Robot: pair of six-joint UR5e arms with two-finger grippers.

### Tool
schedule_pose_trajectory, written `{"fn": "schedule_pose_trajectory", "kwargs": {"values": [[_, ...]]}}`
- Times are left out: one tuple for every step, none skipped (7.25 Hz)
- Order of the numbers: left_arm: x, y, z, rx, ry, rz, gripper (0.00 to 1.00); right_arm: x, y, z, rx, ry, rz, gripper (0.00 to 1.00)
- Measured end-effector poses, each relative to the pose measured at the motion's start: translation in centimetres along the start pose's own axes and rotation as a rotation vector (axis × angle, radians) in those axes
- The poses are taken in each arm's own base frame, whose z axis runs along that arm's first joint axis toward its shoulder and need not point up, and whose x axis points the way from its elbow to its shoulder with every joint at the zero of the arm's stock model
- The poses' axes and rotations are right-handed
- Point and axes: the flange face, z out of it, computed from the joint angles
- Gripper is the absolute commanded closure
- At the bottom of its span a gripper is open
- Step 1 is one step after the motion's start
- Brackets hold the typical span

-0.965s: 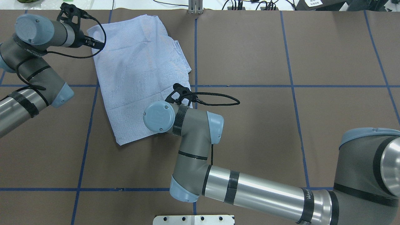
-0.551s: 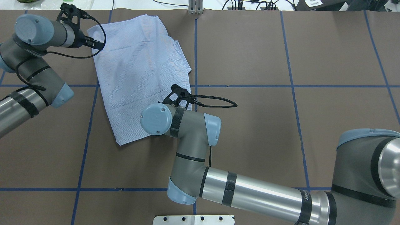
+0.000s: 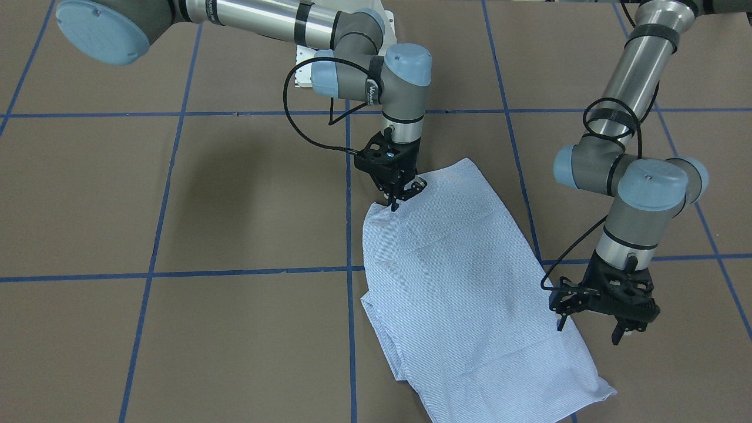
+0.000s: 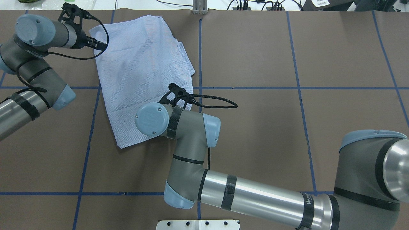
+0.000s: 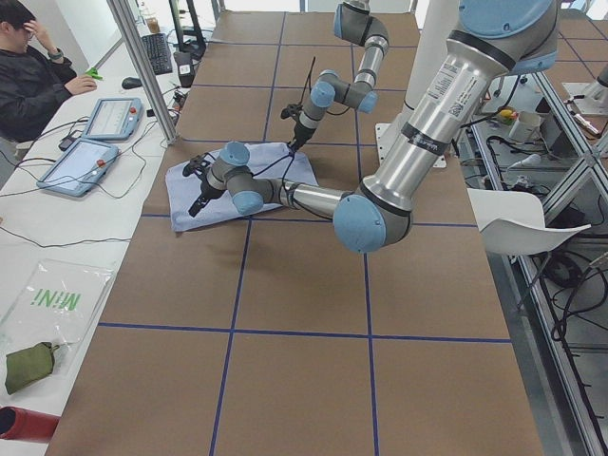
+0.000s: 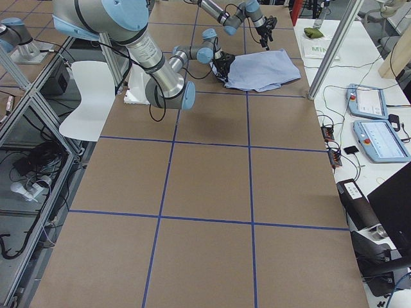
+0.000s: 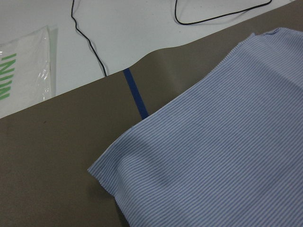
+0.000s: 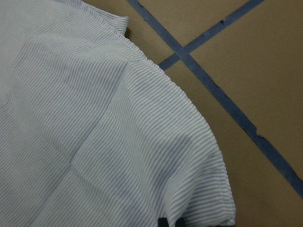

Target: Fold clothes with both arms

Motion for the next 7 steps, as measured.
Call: {"fn": "schedule_pose_trajectory", "kwargs": {"values": [[0.4,-0.1,-0.4,-0.003,0.023,0.000,0.00,-0.1,-0.6,-0.2,0.003,-0.007,0.000,1.00],[0.9,0.2,-1.5,-0.010,0.067,-0.011,0.00,0.3,-1.8,-0.5,0.006,-0.018,-0.005,1.00],[1.5,1.1,-3.5,-0.018,0.129,-0.053,0.00,1.7,-3.0,-0.8,0.006,-0.032,-0.023,1.00],[2.2,2.4,-6.6,-0.026,0.196,-0.142,0.00,3.6,-4.1,-1.2,0.003,-0.047,-0.037,1.00],[3.4,4.1,-9.6,-0.032,0.250,-0.237,0.00,4.7,-4.6,-1.6,0.001,-0.057,-0.043,1.00],[5.6,6.6,-12.8,-0.047,0.305,-0.315,0.00,5.1,-4.8,-1.8,0.000,-0.063,-0.043,1.00],[8.4,9.2,-15.7,-0.067,0.353,-0.395,0.00,5.2,-4.8,-1.9,0.000,-0.065,-0.042,1.00]]}}
